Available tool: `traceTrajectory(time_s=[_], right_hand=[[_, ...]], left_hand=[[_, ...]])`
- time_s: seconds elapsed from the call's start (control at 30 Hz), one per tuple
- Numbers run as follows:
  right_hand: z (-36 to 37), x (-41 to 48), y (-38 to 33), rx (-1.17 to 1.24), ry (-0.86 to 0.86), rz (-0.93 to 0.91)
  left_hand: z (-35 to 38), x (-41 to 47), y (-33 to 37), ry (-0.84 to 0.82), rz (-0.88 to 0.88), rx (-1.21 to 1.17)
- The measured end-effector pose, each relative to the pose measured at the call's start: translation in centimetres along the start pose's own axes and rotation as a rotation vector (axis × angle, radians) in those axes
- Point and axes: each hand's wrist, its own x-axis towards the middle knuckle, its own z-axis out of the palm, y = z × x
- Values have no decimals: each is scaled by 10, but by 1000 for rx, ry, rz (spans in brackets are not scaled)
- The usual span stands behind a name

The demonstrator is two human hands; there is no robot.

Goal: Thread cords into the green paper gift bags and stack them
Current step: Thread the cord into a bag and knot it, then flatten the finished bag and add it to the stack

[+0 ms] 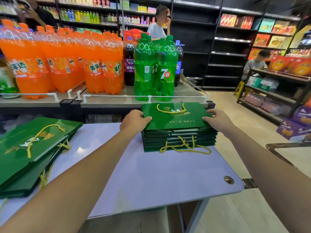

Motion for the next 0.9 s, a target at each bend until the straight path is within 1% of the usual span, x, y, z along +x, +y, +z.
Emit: traceTrajectory(time_s=[0.1,0.2,0.33,0.4,0.5,0.57,0.63,0.73,0.8,0.9], right_hand=[[0,-13,-20,-187,63,-77],[12,-37,-52,-270,126,-233],[55,-86,-97,-272,133,-530],[83,-111,-114,-246,108,-629],[128,-148,-131,-170,38,-760],[156,-171,-139,-129,-31,-805],[183,-188,-143,-137,-113,-807],[212,-205,-141,-165,-225,-758],[224,-211,-137,-183,-272,-733],[230,-213,-131,-199,-292,-712]], left_hand=[[-8,-6,1,15,33,-35],[-29,-20,-6,62,115,-35],[-69,-45,-43,193,296,194],[-96,-59,-70,236,325,323],[-136,-76,-117,246,264,458],[-162,-87,-151,208,166,548],[-185,-98,-182,109,23,632],[-201,-117,-219,-106,-170,674],[-200,-127,-237,-184,-202,672],[-193,-138,-247,-158,-134,657]])
